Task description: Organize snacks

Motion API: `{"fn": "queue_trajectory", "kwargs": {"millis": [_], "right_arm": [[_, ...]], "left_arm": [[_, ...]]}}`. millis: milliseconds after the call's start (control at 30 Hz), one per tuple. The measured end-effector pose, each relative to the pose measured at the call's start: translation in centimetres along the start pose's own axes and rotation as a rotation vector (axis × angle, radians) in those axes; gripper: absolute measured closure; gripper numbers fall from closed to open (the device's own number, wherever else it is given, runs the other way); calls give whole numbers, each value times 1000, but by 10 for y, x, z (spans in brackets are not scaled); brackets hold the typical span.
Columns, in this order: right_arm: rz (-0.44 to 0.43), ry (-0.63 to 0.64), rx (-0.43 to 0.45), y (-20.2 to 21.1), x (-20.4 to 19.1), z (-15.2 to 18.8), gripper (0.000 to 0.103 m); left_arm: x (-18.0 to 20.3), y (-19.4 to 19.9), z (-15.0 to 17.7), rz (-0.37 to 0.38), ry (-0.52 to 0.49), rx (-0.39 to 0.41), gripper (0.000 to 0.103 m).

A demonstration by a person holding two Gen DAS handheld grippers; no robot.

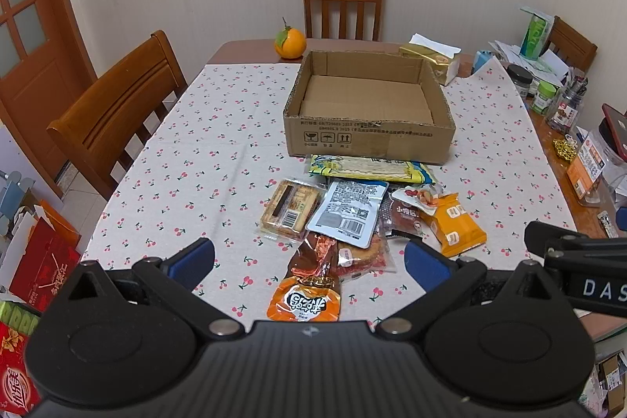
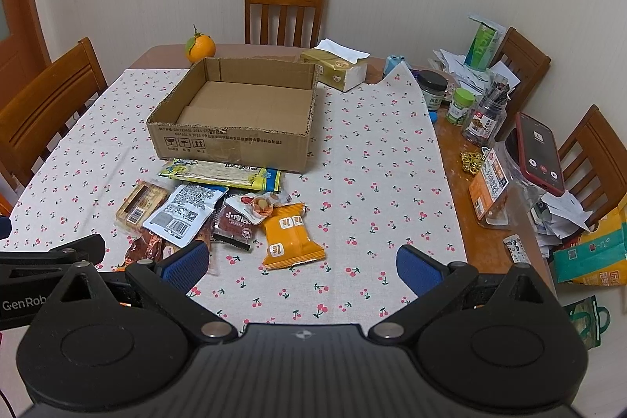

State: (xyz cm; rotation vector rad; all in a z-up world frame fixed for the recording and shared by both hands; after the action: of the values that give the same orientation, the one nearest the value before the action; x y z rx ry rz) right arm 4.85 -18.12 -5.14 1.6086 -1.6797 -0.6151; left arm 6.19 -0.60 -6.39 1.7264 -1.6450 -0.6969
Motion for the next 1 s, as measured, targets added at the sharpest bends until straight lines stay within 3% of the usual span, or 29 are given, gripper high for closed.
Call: {"fn": "queue_trajectory", "kwargs": {"millis": [500,667,767,900,1000], "right_arm": [[7,13,-8,-6,-1,1,0],[4,36,-18,-15,-4,2,0],[14,74,-23,-22,-6,3,0],[20,137,15,-33,-9,1,0],[26,152,25,-43,-7,4,0]], "left_arm": [[0,-10,3,16,-2,-9,1],[-2,-18,4,41,-30,47,1],[-4,-27,6,53,-42,61,1],[-8,-46,17,139,-43,37,1],[-12,-69,32,115,-76,11,1]]}}
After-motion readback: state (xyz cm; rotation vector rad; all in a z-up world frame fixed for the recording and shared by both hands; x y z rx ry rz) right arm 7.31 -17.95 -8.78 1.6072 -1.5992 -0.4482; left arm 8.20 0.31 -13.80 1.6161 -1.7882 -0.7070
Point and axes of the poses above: each gripper's, at about its wrist camera, not at the fingertips, and y roughly against the way its jaws point, x to its right, z to its underside, the point moved 9 cm from there along -y, roughly the way its jaws point, and after that the axes turned 8 degrees about y, right-handed, at the moved point
